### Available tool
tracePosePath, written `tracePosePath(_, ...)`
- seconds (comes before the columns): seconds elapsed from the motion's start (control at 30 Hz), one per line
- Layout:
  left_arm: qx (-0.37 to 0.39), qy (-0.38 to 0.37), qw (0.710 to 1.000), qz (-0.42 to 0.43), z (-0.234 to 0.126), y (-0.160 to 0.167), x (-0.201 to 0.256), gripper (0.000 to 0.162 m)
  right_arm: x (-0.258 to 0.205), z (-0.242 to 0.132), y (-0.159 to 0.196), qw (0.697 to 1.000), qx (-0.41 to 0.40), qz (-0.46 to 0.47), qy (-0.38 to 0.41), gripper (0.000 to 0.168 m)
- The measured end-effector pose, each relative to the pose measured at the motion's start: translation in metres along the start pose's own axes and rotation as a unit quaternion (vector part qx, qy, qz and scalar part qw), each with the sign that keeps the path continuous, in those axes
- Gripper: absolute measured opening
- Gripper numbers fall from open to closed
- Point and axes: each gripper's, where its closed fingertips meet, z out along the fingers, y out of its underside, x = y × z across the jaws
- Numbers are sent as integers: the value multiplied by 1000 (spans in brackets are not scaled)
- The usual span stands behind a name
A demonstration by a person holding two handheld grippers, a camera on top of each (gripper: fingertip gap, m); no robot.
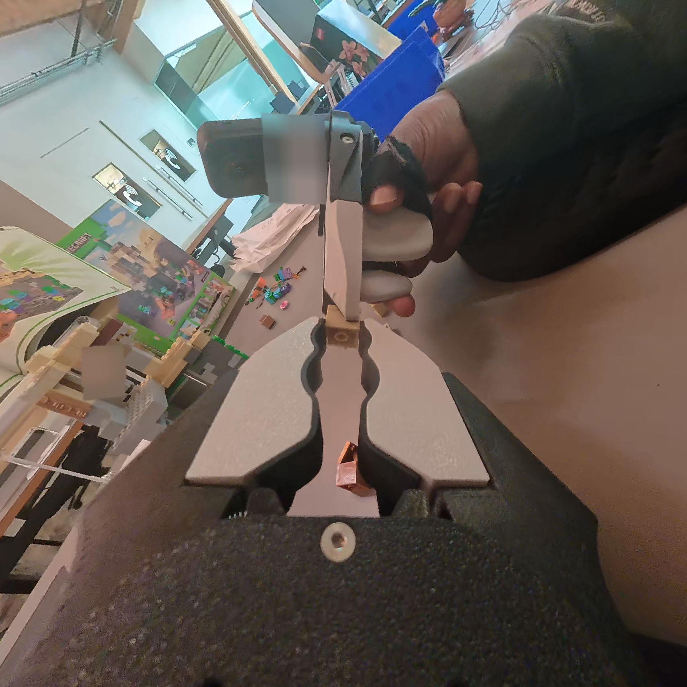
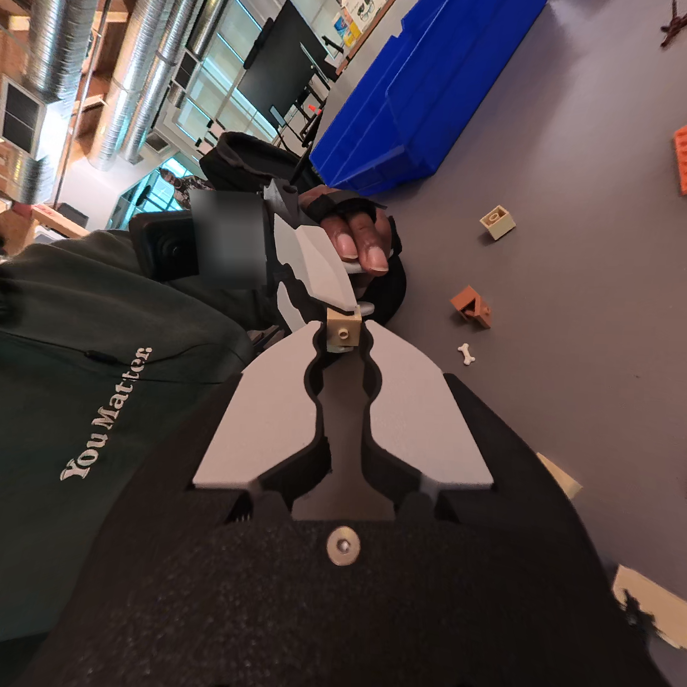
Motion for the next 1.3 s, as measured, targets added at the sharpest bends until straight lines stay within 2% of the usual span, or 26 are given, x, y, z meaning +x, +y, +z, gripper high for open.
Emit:
tracePosePath(0.1, 13, 5, 1000, -24, -1, -4, -1, 17, -4, -1, -2, 1000, 4, -10, -3, 16)
tracePosePath(0.27, 75, 52, 991, -93, -7, -23, 2, 18, -23, -2, -2, 998, 5, -13, -59, 16)
tracePosePath(0.57, 155, 125, 959, -200, -20, -47, 2, 17, -49, -2, -5, 992, 18, -16, -128, 16)
tracePosePath(0.63, 181, 137, 941, -249, -29, -49, -9, 17, -59, -15, -12, 987, 44, -27, -150, 16)
tracePosePath(0.67, 190, 145, 932, -272, -34, -47, -15, 16, -56, -21, -14, 990, 54, -37, -129, 16)
tracePosePath(0.77, 158, 138, 946, -245, -28, -35, -8, 17, -35, -22, -12, 996, 52, -46, -50, 16)
tracePosePath(0.83, 131, 135, 951, -245, -18, -29, -5, 17, -9, -29, -15, 995, 48, -69, 50, 16)
tracePosePath(0.93, 75, 110, 962, -237, -8, -8, -7, 17, 38, -61, -15, 965, 18, -115, 237, 16)
tracePosePath(1.03, 58, 88, 963, -248, -4, 0, -13, 17, 75, -84, 1, 923, -49, -125, 359, 16)
tracePosePath(1.17, 39, 72, 964, -253, -1, 7, -17, 17, 99, -94, 19, 884, -120, -136, 431, 16)
tracePosePath(1.3, 32, 71, 965, -250, 0, 9, -15, 17, 100, -91, 22, 884, -129, -135, 429, 21)
